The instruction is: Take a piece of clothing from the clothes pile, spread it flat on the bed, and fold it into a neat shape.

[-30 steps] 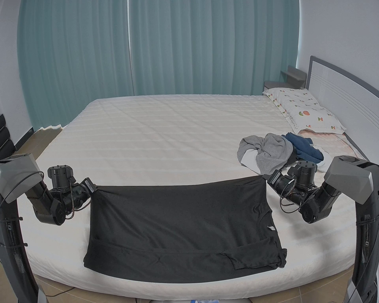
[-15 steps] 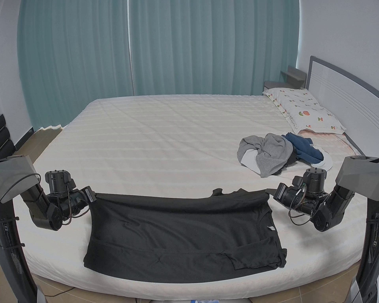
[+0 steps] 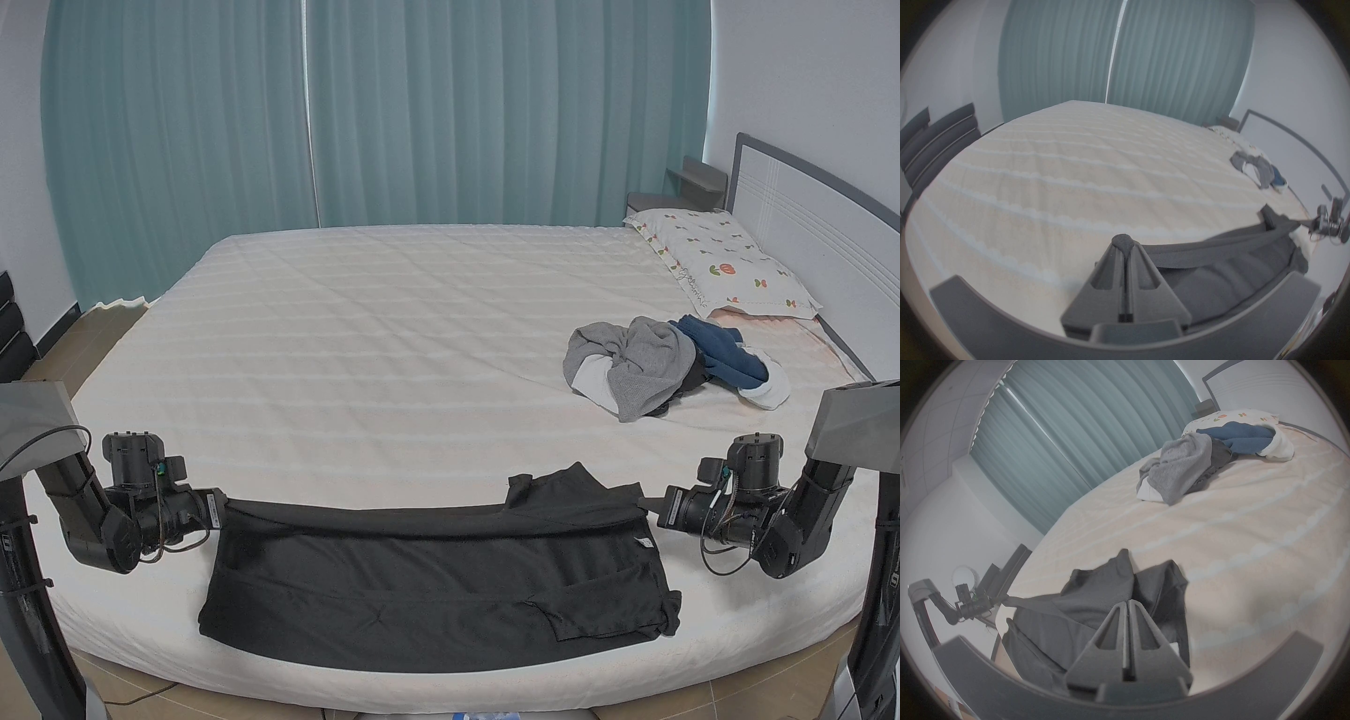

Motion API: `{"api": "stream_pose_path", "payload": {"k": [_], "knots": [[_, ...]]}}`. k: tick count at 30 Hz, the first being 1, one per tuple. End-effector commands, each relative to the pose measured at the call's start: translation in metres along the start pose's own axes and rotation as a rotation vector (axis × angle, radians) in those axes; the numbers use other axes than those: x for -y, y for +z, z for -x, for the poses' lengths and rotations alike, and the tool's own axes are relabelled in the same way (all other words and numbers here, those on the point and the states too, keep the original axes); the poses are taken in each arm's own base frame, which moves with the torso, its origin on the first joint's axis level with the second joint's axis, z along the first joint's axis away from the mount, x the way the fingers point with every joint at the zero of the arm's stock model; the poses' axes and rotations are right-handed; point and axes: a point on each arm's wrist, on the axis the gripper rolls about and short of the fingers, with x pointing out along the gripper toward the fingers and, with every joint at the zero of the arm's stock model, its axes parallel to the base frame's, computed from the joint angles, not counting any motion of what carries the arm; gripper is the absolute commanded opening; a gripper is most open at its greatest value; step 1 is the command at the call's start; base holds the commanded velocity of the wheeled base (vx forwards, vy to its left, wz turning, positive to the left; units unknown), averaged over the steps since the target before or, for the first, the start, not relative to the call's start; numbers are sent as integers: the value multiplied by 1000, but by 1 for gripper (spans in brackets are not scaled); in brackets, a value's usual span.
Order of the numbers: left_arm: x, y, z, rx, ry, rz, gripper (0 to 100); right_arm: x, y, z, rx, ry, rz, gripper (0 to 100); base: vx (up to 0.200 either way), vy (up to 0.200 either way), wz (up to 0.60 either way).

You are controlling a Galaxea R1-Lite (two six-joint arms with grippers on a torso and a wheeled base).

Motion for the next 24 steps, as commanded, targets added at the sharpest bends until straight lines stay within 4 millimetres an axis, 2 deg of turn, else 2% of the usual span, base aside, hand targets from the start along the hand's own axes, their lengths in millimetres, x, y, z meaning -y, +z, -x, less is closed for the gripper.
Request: {"api": "stream_pose_path", "payload": {"k": [1,6,18,24], "knots": [[0,-16,8,-61,3,-51,0,9,-20,0,-74,-30,12,0,0,0,0],[-1,-28,11,-107,2,-117,0,17,-29,-1,-107,-50,45,0,0,0,0],[-1,-38,10,-151,-1,-139,0,18,-34,5,-130,-59,71,0,0,0,0],[-2,-31,10,-123,4,-132,0,13,-19,13,-68,-47,82,0,0,0,0]]}}
